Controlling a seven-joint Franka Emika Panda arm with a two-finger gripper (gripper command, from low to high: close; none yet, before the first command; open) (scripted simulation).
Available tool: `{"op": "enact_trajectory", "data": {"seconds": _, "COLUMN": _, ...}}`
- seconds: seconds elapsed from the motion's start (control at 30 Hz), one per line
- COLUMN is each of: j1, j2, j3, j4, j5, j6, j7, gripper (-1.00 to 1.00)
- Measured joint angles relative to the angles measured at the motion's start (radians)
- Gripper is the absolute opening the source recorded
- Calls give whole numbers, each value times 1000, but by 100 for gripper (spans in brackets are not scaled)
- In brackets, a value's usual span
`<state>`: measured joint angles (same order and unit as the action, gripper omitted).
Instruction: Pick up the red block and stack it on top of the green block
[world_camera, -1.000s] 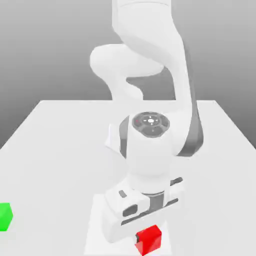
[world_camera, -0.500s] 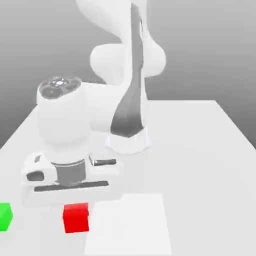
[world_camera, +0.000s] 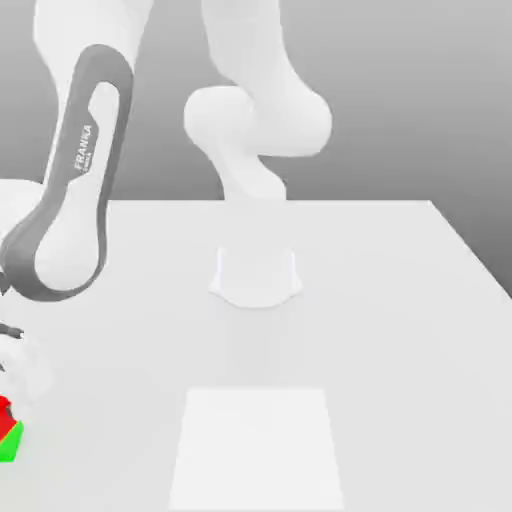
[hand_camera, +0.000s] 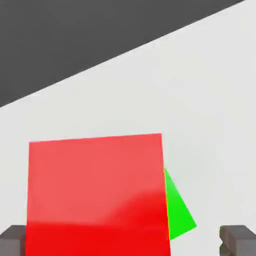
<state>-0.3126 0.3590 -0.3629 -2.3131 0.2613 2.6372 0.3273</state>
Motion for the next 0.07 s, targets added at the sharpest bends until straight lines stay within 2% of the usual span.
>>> {"op": "enact_trajectory", "data": {"seconds": 0.07, "j1": 17, "j2": -64, "j3": -27, "j4": -5, "j5": -50, "j6": -54, "j7": 36, "gripper": 100}}
